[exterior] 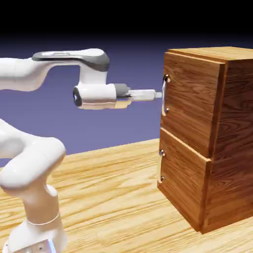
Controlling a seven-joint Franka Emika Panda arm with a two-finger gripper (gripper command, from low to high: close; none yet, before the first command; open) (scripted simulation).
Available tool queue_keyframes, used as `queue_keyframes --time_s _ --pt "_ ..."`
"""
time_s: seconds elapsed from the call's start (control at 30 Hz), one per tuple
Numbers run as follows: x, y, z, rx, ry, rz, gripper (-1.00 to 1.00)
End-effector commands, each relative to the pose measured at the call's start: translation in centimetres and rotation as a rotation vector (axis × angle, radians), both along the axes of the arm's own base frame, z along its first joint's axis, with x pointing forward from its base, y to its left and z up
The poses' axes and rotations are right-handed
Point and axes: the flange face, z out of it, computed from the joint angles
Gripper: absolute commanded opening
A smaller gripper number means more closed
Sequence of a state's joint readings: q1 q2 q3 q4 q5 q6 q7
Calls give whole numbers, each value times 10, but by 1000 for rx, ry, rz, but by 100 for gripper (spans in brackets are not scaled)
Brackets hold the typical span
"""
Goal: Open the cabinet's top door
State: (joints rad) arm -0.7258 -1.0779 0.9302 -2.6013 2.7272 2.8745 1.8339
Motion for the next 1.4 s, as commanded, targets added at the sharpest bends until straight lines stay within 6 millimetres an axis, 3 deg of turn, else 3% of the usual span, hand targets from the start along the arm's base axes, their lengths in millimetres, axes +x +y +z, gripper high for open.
queue_keyframes --time_s 0.0,0.13,0.3,0.33,0.6,0.97,1.37 --pt "1 3 -3 43 -14 -6 0" --pt "5 10 -10 136 -45 -19 0" --pt "55 7 -10 136 -45 -19 0" --pt "55 7 -10 136 -45 -19 -100" --pt "27 -9 -10 138 -37 92 -100" --pt "-31 -59 -10 142 -19 359 -100" --pt "-70 -116 -10 145 -1 601 -100"
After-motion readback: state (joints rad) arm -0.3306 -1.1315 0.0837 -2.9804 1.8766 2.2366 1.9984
